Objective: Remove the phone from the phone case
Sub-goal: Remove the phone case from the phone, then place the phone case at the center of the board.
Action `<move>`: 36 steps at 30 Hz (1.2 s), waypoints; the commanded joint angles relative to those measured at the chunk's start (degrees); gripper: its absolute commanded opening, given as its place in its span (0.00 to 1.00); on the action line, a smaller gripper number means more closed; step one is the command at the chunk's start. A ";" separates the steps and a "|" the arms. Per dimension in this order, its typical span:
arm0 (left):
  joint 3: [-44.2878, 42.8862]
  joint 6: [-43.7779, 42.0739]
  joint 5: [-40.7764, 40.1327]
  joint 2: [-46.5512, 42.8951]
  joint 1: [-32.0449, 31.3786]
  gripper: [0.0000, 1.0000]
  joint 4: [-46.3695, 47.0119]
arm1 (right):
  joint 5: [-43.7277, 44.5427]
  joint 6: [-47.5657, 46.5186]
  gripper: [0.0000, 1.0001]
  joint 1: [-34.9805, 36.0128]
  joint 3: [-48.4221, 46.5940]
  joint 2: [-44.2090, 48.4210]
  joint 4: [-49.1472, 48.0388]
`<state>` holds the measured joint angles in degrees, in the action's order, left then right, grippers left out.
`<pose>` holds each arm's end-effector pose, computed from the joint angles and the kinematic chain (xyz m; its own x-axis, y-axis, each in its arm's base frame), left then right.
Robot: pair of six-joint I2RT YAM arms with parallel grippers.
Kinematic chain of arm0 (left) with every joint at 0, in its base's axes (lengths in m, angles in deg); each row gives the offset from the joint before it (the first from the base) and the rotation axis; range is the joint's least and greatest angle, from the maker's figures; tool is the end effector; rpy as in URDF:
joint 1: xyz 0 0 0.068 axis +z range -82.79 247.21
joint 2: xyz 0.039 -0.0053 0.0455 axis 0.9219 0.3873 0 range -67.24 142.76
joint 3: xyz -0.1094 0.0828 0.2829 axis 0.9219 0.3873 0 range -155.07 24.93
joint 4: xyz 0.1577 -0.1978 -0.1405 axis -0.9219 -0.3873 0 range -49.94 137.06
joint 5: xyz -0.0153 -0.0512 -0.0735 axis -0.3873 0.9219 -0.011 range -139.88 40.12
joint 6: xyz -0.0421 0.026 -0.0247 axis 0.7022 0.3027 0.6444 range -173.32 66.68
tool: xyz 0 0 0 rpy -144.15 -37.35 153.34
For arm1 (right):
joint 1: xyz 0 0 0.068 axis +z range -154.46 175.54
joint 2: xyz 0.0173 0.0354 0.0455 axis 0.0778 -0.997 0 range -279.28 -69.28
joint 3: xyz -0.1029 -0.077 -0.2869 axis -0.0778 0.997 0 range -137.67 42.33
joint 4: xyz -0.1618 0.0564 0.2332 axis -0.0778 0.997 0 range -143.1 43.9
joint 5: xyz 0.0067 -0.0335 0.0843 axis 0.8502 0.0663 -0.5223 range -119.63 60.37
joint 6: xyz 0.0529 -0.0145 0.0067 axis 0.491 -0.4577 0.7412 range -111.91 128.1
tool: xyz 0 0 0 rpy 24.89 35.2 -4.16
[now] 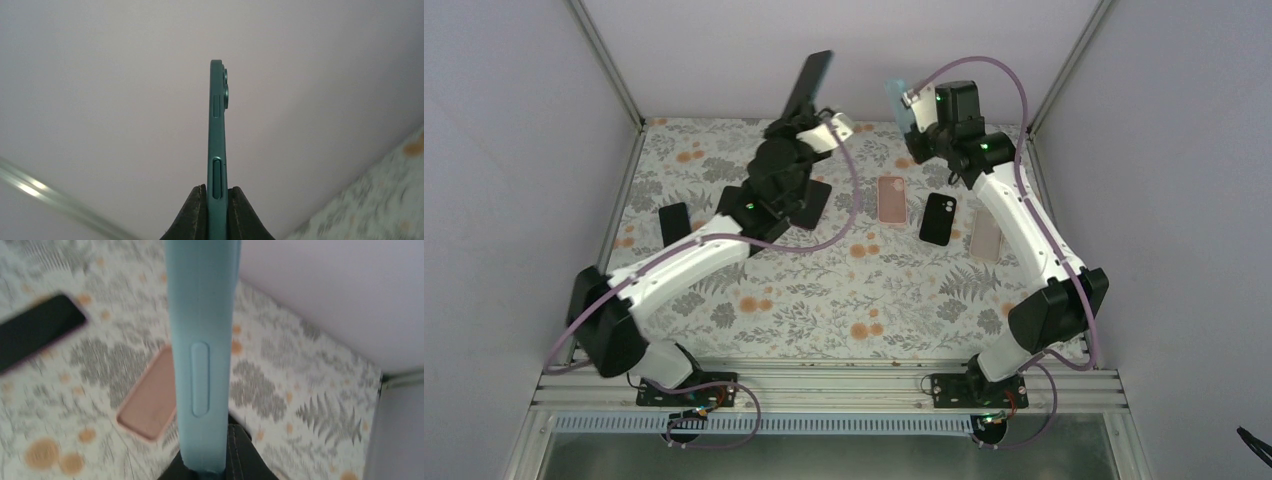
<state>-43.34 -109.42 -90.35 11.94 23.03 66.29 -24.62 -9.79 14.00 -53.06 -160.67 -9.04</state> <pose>0.2643 -0.2229 0.4365 0.1156 0.7680 -0.6299 -0.0473 0.6377 0.7689 0.3639 0.1181 0.4275 -0.5035 -0.4907 -0.7112 -0.4273 0.8568 -0.2887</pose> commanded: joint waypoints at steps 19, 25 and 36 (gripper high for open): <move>43.09 -8.20 7.94 -21.30 0.59 0.02 -19.95 | -29.95 -11.37 0.04 -6.77 30.59 0.62 16.00; 44.32 -4.84 11.17 -14.29 -0.93 0.02 -21.31 | -29.99 -9.67 0.04 -6.78 31.63 -5.43 14.29; 42.23 3.87 17.79 -4.17 -4.53 0.99 -33.10 | -26.57 -6.49 0.53 -7.21 30.62 -10.79 14.69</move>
<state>-0.61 -111.23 -80.18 8.94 19.92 44.47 -52.97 -17.42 7.03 -21.59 -171.14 5.19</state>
